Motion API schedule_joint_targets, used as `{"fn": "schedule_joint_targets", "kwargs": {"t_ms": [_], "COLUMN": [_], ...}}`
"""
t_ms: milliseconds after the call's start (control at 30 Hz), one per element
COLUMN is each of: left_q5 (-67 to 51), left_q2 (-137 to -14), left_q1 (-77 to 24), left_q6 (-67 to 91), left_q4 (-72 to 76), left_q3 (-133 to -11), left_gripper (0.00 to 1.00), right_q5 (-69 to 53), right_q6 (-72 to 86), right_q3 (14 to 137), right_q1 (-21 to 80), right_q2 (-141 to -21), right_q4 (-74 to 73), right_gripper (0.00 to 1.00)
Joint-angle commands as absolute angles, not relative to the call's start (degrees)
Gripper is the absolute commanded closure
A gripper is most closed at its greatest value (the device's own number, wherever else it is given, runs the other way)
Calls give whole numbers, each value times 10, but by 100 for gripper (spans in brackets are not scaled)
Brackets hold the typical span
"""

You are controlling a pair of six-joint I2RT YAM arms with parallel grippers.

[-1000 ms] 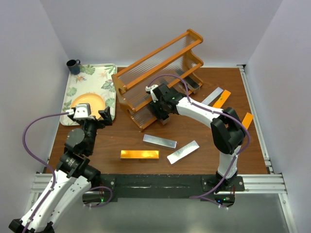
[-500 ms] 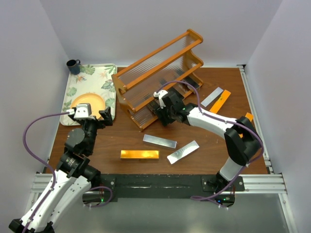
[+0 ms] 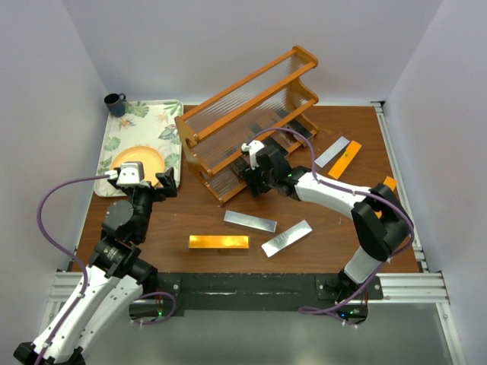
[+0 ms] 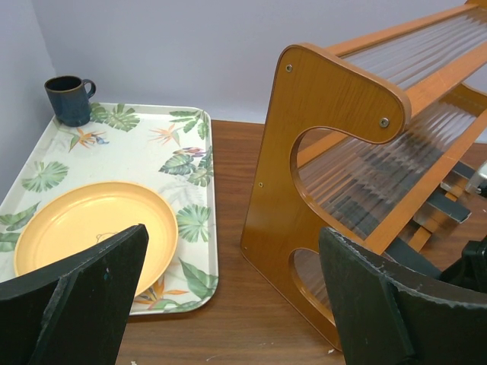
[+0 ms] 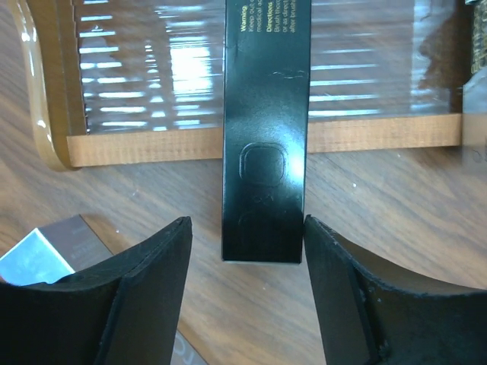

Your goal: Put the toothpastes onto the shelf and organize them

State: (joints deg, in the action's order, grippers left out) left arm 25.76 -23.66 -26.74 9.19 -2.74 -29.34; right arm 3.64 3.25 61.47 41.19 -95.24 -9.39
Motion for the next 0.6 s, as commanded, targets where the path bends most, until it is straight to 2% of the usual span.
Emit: {"fn": "schedule_joint_targets", "kwargs": {"t_ms": [0,200,400,567], "left_q5": [254,253,252,252], "left_q2": [-237,-237,-237,-239], "left_q1": [-265,-265,-265,-265], "left_q6": [80,80,79,79], "left_q4": [-18,-18,-18,-18], "left_q3": [-292,-291,-291,-291], "left_gripper": [0,0,0,0], "right_q5": [33,36,18,1], "right_q6": [37,22,-16,-25], "right_q3": [620,621,637,673], "right_q1": [410,410,409,410], "right_q2": [-971,-981,-986,-998], "right_q4": [-63,-63,-71,-101], "right_gripper": [38,48,65,67]}}
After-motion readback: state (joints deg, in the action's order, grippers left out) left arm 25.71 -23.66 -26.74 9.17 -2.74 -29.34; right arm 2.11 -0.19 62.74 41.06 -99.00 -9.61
